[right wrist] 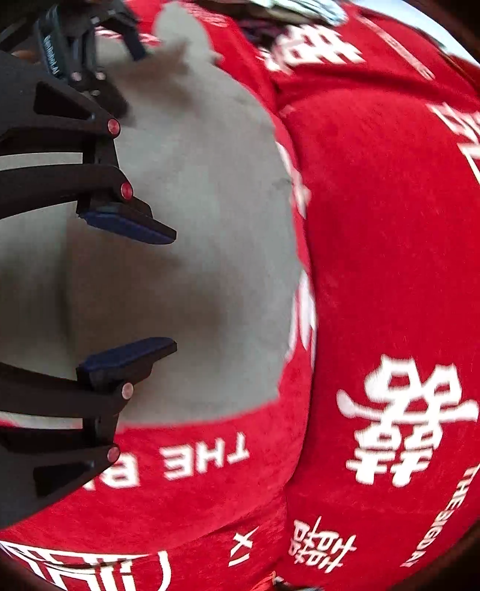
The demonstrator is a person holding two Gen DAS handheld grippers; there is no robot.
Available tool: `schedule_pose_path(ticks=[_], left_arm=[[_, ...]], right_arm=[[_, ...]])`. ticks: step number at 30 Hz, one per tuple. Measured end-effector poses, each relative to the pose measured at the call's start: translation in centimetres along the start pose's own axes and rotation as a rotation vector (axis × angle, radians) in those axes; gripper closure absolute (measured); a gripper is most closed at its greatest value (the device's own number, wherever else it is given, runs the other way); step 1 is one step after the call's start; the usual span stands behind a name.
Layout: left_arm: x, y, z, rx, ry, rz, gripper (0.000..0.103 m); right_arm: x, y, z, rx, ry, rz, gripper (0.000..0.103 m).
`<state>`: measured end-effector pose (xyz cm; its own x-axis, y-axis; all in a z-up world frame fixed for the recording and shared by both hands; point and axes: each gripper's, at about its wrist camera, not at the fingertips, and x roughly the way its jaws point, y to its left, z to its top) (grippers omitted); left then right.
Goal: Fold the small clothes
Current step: 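Move the left gripper to the other sleeve of the sweater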
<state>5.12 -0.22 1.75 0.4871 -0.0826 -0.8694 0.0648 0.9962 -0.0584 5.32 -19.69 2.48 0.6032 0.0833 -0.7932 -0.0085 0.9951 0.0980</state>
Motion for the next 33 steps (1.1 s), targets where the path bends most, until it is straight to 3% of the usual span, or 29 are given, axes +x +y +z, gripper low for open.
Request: schedule_pose_path(ticks=[3, 6, 11, 15, 21, 24, 27, 29, 33], left_arm=[[0.3, -0.2, -0.9, 0.017, 0.02, 0.01, 0.0], [0.1, 0.6, -1.8, -0.004, 0.005, -0.002, 0.0], [-1.0, 0.6, -4.3, 0.043, -0.023, 0.034, 0.0], [-3.1, 1.5, -6.1, 0.044, -0.045, 0.021, 0.0], [-4.9, 1.2, -1.7, 0.005, -0.123, -0.024, 0.0], [-4.6, -0.2, 0.0, 0.03, -0.134, 0.062, 0.0], [-5.1, 0.2, -0.3, 0.034, -0.159, 0.073, 0.0], [-5.0, 2.4, -1.2, -0.015, -0.178, 0.091, 0.0], [-1.8, 7.6, -0.8, -0.186, -0.077, 0.002, 0.0]], right_arm=[[1.3, 1.1, -1.9, -0.033, 0.047, -0.034, 0.046], [0.4, 1.4, -3.1, -0.058, 0.011, -0.081, 0.043], [-1.5, 1.8, -5.7, -0.065, -0.025, -0.108, 0.038], [-3.1, 1.6, -8.1, -0.072, -0.03, -0.105, 0.034], [-4.4, 2.0, -6.4, -0.044, -0.08, -0.098, 0.034], [-4.4, 2.6, -5.9, -0.031, -0.074, -0.085, 0.034], [-5.4, 3.3, -6.6, -0.063, -0.101, -0.056, 0.034], [-5.7, 3.5, -7.0, -0.099, -0.107, -0.076, 0.034], [-5.2, 3.7, -7.4, -0.098, -0.082, -0.084, 0.034]])
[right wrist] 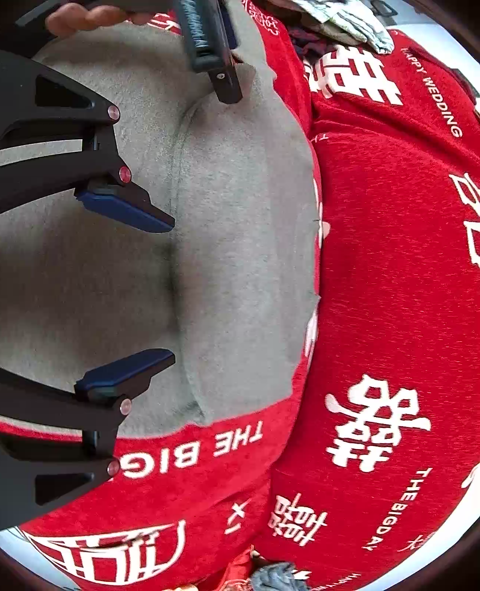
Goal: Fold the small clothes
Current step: 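Move the left gripper to the other sleeve of the sweater, then grasp the sleeve cuff with the left gripper and lift it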
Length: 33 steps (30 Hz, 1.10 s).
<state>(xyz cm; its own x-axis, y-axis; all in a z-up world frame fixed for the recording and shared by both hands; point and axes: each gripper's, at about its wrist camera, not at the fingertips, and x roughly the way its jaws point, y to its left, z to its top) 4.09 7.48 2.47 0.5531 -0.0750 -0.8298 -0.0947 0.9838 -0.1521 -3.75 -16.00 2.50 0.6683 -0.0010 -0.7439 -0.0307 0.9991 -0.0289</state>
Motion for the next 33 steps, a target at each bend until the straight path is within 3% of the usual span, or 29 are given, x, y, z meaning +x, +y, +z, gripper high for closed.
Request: schedule_pose_path(ticks=[2, 3, 4, 5, 6, 7, 11, 15, 16, 20, 22, 23, 24, 26, 29, 31, 33], left_arm=[[1.8, 1.2, 0.9, -0.068, 0.053, -0.079, 0.004], [2.2, 1.2, 1.1, -0.079, 0.065, -0.095, 0.026], [2.2, 0.6, 1.2, -0.069, 0.068, -0.078, 0.039], [2.0, -0.2, 1.2, -0.039, 0.075, -0.076, 0.06], [1.6, -1.2, 1.2, -0.012, 0.089, -0.115, 0.079], [1.0, -1.7, 1.0, -0.001, 0.095, -0.14, 0.082], [-1.4, -0.5, 0.3, -0.034, 0.056, -0.112, 0.081], [-2.1, 5.3, 0.1, -0.133, 0.032, 0.054, 0.081], [-1.9, 6.6, 0.0, -0.154, 0.041, 0.06, 0.081], [-1.3, 11.5, -0.1, -0.245, 0.093, -0.041, 0.08], [-1.4, 12.7, -0.4, -0.27, 0.09, -0.043, 0.045], [-1.8, 13.1, -0.6, -0.285, 0.069, -0.028, 0.006], [-2.2, 13.2, -0.9, -0.293, 0.037, -0.014, 0.0], [-3.6, 13.7, -1.5, -0.293, -0.044, 0.016, 0.0], [-4.3, 14.4, -1.5, -0.242, -0.038, 0.01, 0.0], [-4.6, 15.2, -1.8, -0.219, -0.05, 0.054, 0.0], [-4.6, 17.2, -2.0, -0.234, -0.066, 0.096, 0.0]], right_arm=[[0.1, 0.5, -0.1, 0.002, 0.008, 0.011, 0.034], [0.1, 0.9, -0.3, -0.008, 0.01, 0.018, 0.034], [0.1, 1.4, -0.5, -0.025, 0.01, 0.023, 0.034], [0.1, 1.8, -0.7, -0.041, 0.01, 0.027, 0.034], [0.1, 2.0, -0.8, -0.055, 0.01, 0.026, 0.034], [0.1, 2.1, -1.0, -0.064, 0.012, 0.019, 0.034], [0.4, 1.3, -1.0, -0.037, 0.034, 0.006, 0.034], [0.1, 1.1, -0.6, -0.023, 0.025, 0.005, 0.034], [0.1, 1.4, -0.4, -0.026, 0.026, 0.012, 0.034], [0.8, 3.8, 0.8, -0.053, 0.028, 0.051, 0.034], [1.1, 6.2, 1.8, -0.09, 0.014, 0.087, 0.034], [1.4, 7.6, 2.3, -0.111, 0.012, 0.109, 0.034], [2.1, 9.5, 3.0, -0.131, 0.018, 0.128, 0.034], [3.4, 12.3, 3.9, -0.143, 0.038, 0.149, 0.034], [6.8, 17.8, 4.4, -0.215, 0.139, 0.201, 0.034], [6.3, 20.0, 4.4, -0.253, 0.07, 0.19, 0.034], [5.3, 22.0, 4.5, -0.303, 0.078, 0.342, 0.035]])
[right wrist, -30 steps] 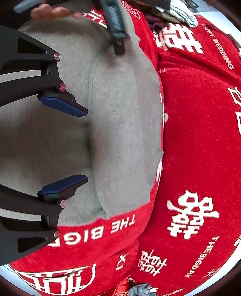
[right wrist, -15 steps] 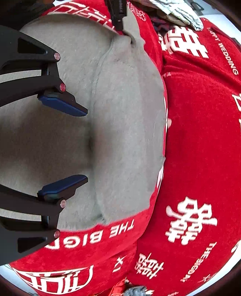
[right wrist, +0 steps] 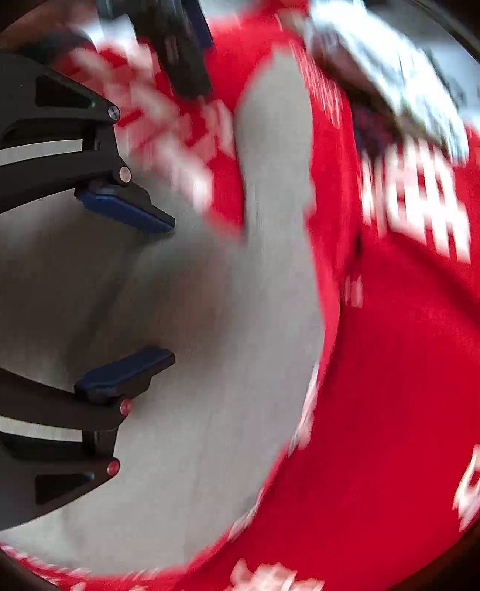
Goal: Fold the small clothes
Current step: 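Grasp the sleeve cuff with the left gripper and lift it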
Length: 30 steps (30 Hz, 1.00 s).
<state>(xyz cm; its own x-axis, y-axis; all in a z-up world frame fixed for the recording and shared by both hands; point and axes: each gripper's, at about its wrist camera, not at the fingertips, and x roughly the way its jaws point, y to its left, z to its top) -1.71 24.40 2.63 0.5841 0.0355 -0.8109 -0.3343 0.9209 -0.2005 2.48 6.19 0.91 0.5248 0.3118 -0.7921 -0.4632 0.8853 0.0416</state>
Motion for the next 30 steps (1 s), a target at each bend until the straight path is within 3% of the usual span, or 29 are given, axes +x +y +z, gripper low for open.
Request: schedule_pose_path(ticks=[1, 3, 8, 11, 14, 18, 23, 26, 28, 29, 30], left_arm=[[0.4, 1.0, 0.3, -0.026, 0.007, 0.003, 0.0], [1.6, 3.5, 0.7, -0.113, 0.04, -0.019, 0.0], [4.7, 7.1, 1.6, -0.286, 0.065, -0.061, 0.0], [5.1, 6.7, 2.7, -0.295, -0.01, -0.007, 0.0], [6.9, 7.1, 5.2, -0.291, -0.029, 0.104, 0.0], [8.6, 9.2, 8.2, -0.325, -0.056, 0.192, 0.0], [10.0, 11.5, 11.1, -0.36, -0.048, 0.243, 0.0], [10.0, 12.6, 11.9, -0.369, -0.06, 0.207, 0.003], [8.9, 13.3, 11.6, -0.395, -0.105, 0.239, 0.06], [8.8, 13.9, 11.6, -0.405, -0.096, 0.221, 0.092], [8.8, 15.0, 11.4, -0.433, -0.079, 0.146, 0.092]], right_arm=[[-0.3, 0.3, 0.0, -0.001, -0.019, 0.002, 0.034], [-1.1, 0.7, -0.2, -0.017, -0.069, -0.074, 0.034], [-1.7, -1.3, -1.5, 0.031, -0.068, -0.119, 0.034], [-1.9, -2.8, -1.8, 0.059, -0.059, -0.123, 0.034], [-2.0, -3.8, -2.6, 0.074, -0.044, -0.139, 0.034], [-1.9, -4.3, -3.2, 0.079, -0.025, -0.158, 0.034], [-2.1, -4.7, -3.6, 0.073, -0.021, -0.18, 0.034], [-2.3, -4.8, -3.5, 0.072, -0.022, -0.189, 0.034], [-2.3, -4.7, -3.3, 0.069, -0.023, -0.191, 0.034], [-2.3, -4.6, -3.1, 0.063, -0.025, -0.19, 0.034], [-2.3, -4.5, -2.8, 0.057, -0.03, -0.189, 0.034]])
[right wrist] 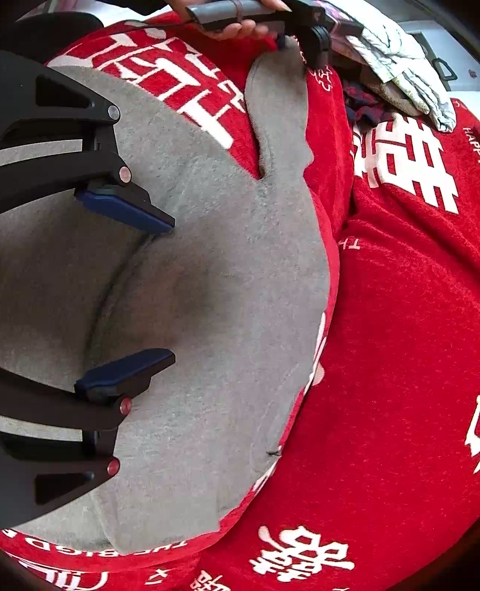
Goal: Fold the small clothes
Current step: 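Grasp the sleeve cuff with the left gripper and lift it, then carry the sleeve across the sweater body and open the left gripper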
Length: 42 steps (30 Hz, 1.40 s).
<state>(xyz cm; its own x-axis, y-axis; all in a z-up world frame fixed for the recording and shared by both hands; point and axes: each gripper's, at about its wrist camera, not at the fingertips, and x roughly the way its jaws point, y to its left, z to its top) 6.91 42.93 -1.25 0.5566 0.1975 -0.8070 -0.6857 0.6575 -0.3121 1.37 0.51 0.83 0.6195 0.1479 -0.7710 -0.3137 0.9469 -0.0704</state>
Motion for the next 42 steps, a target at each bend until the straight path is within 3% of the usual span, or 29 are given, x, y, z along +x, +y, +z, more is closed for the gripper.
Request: schedule_pose_path(ticks=[3, 8, 13, 14, 16, 19, 23, 34, 42], left_arm=[[-0.4, 1.9, 0.7, -0.039, 0.009, -0.078, 0.092], [-3.2, 2.5, 0.8, 0.014, -0.097, -0.02, 0.092], [-4.2, 1.3, 0.3, 0.109, -0.125, 0.02, 0.092], [-4.2, 1.3, 0.4, 0.113, -0.124, 0.022, 0.092], [-4.2, 1.6, 0.5, 0.109, -0.116, 0.019, 0.092], [-4.4, 1.4, 0.8, 0.108, -0.104, 0.004, 0.092], [-5.6, -0.3, 0.7, 0.146, -0.122, 0.002, 0.092], [-8.6, -8.2, -2.2, 0.29, -0.118, -0.019, 0.092], [-10.2, -14.9, -6.5, 0.42, -0.097, -0.042, 0.092]], right_arm=[[0.6, 0.9, 1.5, -0.021, -0.001, 0.013, 0.034], [3.1, 4.0, 6.0, -0.066, -0.001, 0.043, 0.034], [8.8, 7.7, 10.1, -0.08, 0.075, -0.026, 0.034], [10.4, 8.7, 10.6, -0.092, 0.123, -0.049, 0.034], [10.9, 9.5, 10.9, -0.079, 0.101, -0.052, 0.034], [10.4, 10.6, 11.3, -0.074, 0.131, 0.125, 0.036], [7.7, 9.4, 10.7, -0.104, 0.047, 0.036, 0.036], [4.1, -0.6, 6.5, 0.072, 0.086, 0.012, 0.036], [2.1, -2.9, 5.1, 0.075, 0.099, 0.008, 0.036]])
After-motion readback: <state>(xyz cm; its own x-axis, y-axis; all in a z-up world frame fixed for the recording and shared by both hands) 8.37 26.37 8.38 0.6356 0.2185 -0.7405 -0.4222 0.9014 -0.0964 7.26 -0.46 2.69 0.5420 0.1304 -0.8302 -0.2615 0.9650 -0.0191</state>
